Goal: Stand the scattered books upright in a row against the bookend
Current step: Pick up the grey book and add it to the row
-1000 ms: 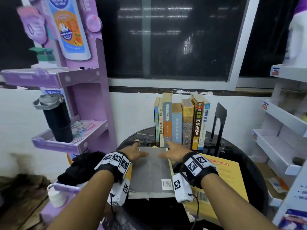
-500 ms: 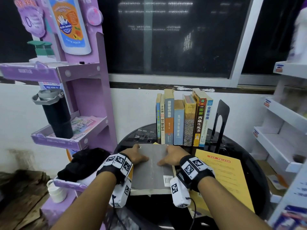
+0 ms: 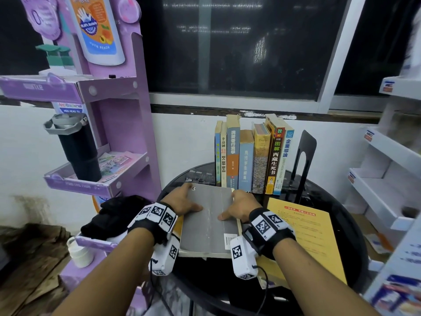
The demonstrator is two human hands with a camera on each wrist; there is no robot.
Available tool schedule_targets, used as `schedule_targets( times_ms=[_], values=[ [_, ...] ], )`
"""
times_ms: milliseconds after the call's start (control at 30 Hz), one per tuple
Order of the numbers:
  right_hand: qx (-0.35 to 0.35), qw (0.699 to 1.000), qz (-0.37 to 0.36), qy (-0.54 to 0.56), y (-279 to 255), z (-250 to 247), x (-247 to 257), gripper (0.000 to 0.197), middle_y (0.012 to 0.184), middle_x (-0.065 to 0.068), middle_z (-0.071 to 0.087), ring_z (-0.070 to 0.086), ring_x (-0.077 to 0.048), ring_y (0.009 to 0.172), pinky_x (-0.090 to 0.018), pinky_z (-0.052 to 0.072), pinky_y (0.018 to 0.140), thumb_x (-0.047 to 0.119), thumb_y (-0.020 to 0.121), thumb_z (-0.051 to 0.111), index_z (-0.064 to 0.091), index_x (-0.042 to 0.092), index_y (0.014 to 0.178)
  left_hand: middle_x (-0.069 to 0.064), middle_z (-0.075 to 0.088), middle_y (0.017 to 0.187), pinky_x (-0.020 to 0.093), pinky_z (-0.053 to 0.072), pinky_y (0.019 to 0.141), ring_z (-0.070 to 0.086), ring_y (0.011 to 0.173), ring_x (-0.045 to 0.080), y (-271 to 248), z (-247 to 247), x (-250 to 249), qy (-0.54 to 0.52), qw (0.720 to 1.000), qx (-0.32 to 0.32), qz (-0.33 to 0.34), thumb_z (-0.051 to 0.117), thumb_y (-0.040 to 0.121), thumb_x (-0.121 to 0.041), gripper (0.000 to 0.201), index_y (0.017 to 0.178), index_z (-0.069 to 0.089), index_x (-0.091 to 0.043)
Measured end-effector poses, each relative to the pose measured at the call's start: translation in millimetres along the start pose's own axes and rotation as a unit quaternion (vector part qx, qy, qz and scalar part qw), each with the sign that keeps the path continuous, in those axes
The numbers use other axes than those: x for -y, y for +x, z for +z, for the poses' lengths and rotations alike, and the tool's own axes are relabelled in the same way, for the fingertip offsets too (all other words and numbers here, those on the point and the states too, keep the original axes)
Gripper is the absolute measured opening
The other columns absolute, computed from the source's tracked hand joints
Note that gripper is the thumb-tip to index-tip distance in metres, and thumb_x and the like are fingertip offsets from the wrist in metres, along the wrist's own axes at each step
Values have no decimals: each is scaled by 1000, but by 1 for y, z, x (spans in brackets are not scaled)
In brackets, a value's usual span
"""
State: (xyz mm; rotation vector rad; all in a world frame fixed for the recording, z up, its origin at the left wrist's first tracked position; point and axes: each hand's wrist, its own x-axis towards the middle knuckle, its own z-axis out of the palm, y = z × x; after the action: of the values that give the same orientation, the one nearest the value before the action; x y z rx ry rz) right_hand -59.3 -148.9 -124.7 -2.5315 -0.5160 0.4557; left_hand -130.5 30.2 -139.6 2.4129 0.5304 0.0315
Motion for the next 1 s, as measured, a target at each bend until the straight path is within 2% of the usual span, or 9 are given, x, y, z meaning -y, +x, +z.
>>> schedule_targets(
  times_ms=[100, 200, 333, 467, 533, 633, 833, 933, 1000],
  values=[
    [-15, 999, -2, 31, 0, -1, 0, 78, 128, -9, 55, 53, -26, 118, -41, 49, 97, 26, 62, 90, 51, 12, 128, 7, 51, 134, 32, 42, 103, 54, 118, 23, 1, -2, -1, -28, 999, -20, 19, 82, 69, -29, 89, 142, 33, -17],
    [-20, 997, -9, 73, -1, -5, 0, 92, 130, -7, 52, 50, -27, 120, -46, 48, 99, 21, 57, 92, 42, 19, 134, 5, 52, 134, 42, 45, 103, 54, 118, 23, 4, -5, -4, -65, 997, -30, 41, 86, 59, -29, 103, 144, 29, -20],
    [-47, 990, -32, 129, -3, -15, -2, 105, 127, -7, 52, 51, -27, 119, -42, 48, 97, 17, 59, 91, 27, 22, 141, 5, 51, 133, 43, 47, 101, 54, 118, 23, 6, -10, -9, -91, 993, -48, 59, 79, 38, -49, 123, 145, 21, -30],
    [-81, 981, -63, 165, -7, -26, -3, 124, 131, -9, 47, 50, -29, 119, -42, 47, 97, 17, 60, 90, 6, 26, 151, 9, 45, 137, 46, 45, 102, 52, 121, 28, -4, -18, -25, -114, 989, -55, 80, 86, 55, -23, 119, 149, 14, -31],
    [-102, 974, -82, 186, -9, -31, -4, 119, 130, -9, 48, 51, -28, 116, -43, 47, 97, 20, 63, 89, 8, 28, 150, 9, 43, 138, 47, 45, 102, 51, 121, 29, -7, -22, -32, -126, 986, -65, 93, 86, 58, -14, 120, 150, 12, -31],
    [-131, 961, -108, 220, -15, -40, -7, 96, 121, -6, 54, 54, -24, 104, -35, 48, 89, 20, 74, 82, 18, 28, 146, 9, 44, 137, 48, 47, 100, 52, 120, 29, -11, -24, -40, -141, 982, -71, 103, 86, 57, -10, 121, 150, 11, -31],
    [-149, 949, -146, 234, -22, -58, -15, 67, 118, -4, 60, 59, -21, 96, -29, 50, 74, 22, 83, 74, 31, 28, 133, 3, 51, 117, 40, 51, 91, 58, 105, 27, -16, -25, -57, -154, 980, -71, 107, 82, 64, 1, 111, 146, 17, -34],
    [-130, 953, -145, 234, -27, -69, -21, 57, 113, -3, 59, 63, -25, 93, -36, 58, 53, 22, 83, 74, 36, 31, 125, -1, 52, 111, 40, 53, 87, 60, 101, 27, -17, -25, -67, -164, 975, -70, 128, 79, 64, 4, 108, 144, 20, -38],
    [-120, 951, -145, 244, -31, -76, -25, 52, 110, -2, 58, 65, -25, 87, -41, 58, 47, 20, 82, 74, 41, 31, 119, -3, 50, 110, 40, 54, 84, 60, 101, 27, -17, -25, -75, -170, 973, -65, 142, 78, 66, 6, 105, 143, 22, -39]
  ],
)
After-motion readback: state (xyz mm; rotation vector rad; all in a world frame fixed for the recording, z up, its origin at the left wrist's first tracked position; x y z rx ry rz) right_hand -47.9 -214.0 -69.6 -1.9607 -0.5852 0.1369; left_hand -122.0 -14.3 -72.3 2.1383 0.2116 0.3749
